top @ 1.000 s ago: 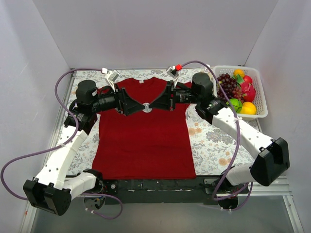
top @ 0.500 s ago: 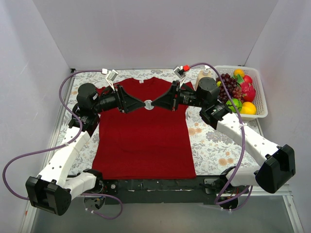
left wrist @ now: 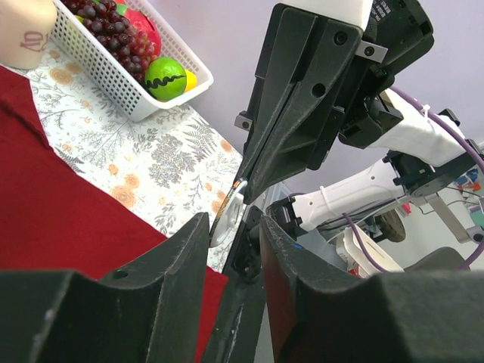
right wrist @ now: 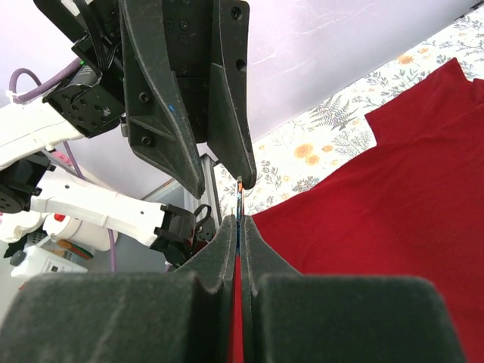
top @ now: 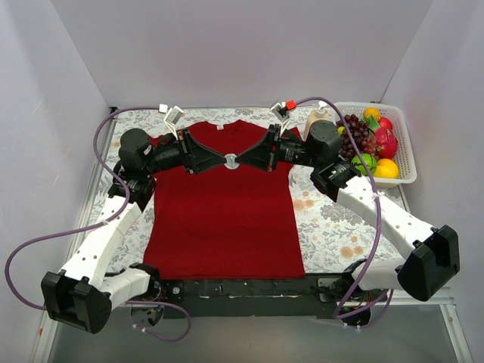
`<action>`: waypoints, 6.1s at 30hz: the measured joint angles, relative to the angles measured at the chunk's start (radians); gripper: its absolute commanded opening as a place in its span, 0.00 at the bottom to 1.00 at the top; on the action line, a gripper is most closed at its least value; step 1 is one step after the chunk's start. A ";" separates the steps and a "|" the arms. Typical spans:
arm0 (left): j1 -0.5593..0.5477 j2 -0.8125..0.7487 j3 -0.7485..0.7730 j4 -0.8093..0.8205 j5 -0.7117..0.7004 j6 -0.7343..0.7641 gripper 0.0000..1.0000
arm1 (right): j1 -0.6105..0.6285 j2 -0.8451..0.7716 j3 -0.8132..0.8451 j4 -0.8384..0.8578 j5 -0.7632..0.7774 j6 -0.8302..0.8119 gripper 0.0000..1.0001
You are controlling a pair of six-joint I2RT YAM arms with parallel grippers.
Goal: Pin the brooch onto the clothing
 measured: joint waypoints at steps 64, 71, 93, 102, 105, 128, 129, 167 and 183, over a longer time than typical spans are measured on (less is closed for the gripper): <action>-0.026 -0.038 0.021 -0.138 -0.021 0.162 0.00 | -0.002 0.065 0.019 0.051 -0.060 0.094 0.44; -0.026 -0.037 0.021 -0.144 -0.023 0.163 0.00 | -0.002 0.076 0.024 0.051 -0.065 0.097 0.36; -0.052 -0.019 0.055 -0.178 -0.119 0.176 0.00 | 0.008 0.089 0.126 -0.133 -0.024 0.010 0.01; -0.080 0.001 0.062 -0.203 -0.193 0.190 0.00 | 0.006 0.089 0.153 -0.225 0.027 -0.041 0.02; -0.085 0.001 0.062 -0.207 -0.206 0.193 0.00 | 0.008 0.089 0.156 -0.239 0.037 -0.052 0.03; -0.117 0.001 0.071 -0.255 -0.264 0.225 0.00 | 0.022 0.088 0.159 -0.296 0.103 -0.114 0.42; -0.119 0.001 0.072 -0.259 -0.268 0.229 0.00 | 0.022 0.088 0.160 -0.299 0.109 -0.117 0.50; -0.145 -0.002 0.083 -0.327 -0.336 0.301 0.00 | 0.045 0.073 0.173 -0.373 0.200 -0.181 0.92; -0.145 -0.002 0.109 -0.367 -0.429 0.348 0.00 | 0.048 0.013 0.171 -0.369 0.217 -0.181 0.92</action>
